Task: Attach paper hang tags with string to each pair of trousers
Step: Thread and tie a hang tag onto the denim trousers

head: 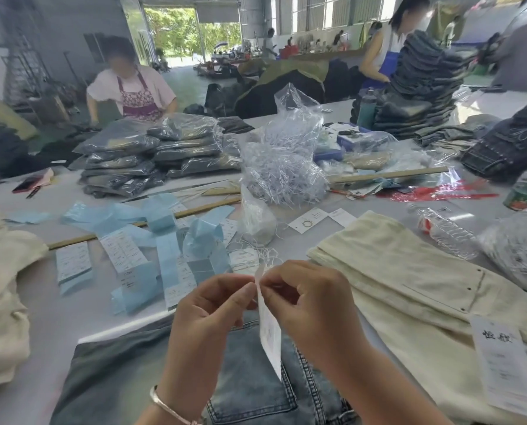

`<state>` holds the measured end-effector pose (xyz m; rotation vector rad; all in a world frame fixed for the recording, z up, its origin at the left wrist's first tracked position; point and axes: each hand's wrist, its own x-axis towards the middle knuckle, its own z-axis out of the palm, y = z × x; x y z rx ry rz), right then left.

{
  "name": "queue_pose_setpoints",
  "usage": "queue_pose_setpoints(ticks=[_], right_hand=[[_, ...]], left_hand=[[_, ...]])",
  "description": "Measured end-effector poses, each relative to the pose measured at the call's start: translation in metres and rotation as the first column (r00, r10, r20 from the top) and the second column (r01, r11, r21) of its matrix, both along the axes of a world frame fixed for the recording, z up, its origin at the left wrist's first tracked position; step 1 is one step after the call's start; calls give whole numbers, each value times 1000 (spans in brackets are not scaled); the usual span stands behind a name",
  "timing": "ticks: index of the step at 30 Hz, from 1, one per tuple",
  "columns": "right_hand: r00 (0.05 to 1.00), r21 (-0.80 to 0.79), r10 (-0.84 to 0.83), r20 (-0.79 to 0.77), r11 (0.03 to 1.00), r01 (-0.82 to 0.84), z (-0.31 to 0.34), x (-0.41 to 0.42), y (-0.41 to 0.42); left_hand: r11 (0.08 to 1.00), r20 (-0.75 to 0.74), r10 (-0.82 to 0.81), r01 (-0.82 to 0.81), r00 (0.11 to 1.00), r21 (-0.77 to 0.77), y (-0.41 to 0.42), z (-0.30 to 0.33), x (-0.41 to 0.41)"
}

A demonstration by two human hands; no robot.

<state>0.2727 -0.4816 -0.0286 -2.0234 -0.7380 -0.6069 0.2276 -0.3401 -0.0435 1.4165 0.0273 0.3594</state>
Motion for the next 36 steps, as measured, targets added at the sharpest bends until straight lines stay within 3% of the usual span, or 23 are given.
queue_pose_setpoints(ticks=[10, 14, 19, 23, 26, 29, 36], right_hand=[[1000, 28, 7, -9, 1000, -6, -1, 8, -17], [995, 140, 6, -99, 990, 8, -4, 13, -20], [994, 253, 40, -99, 967, -13, -11, 14, -22], [952, 493, 218, -216, 866, -86, -15, 12, -23], [931, 565, 283, -230, 818, -109, -15, 15, -24], [938, 562, 288, -192, 816, -136, -14, 17, -25], [957, 353, 251, -142, 917, -188, -18, 38, -42]], left_hand=[[960, 123, 122, -149, 985, 238, -26, 3, 11], [991, 73, 88, -94, 993, 93, -33, 4, 13], [987, -20, -15, 12, 1000, -162, -39, 5, 16], [990, -18, -18, 16, 1000, -138, -43, 9, 16], [997, 5, 30, -30, 1000, -72, -47, 11, 17], [996, 50, 86, -86, 995, -8, -49, 10, 16], [983, 64, 127, -135, 990, 123, -48, 0, 24]])
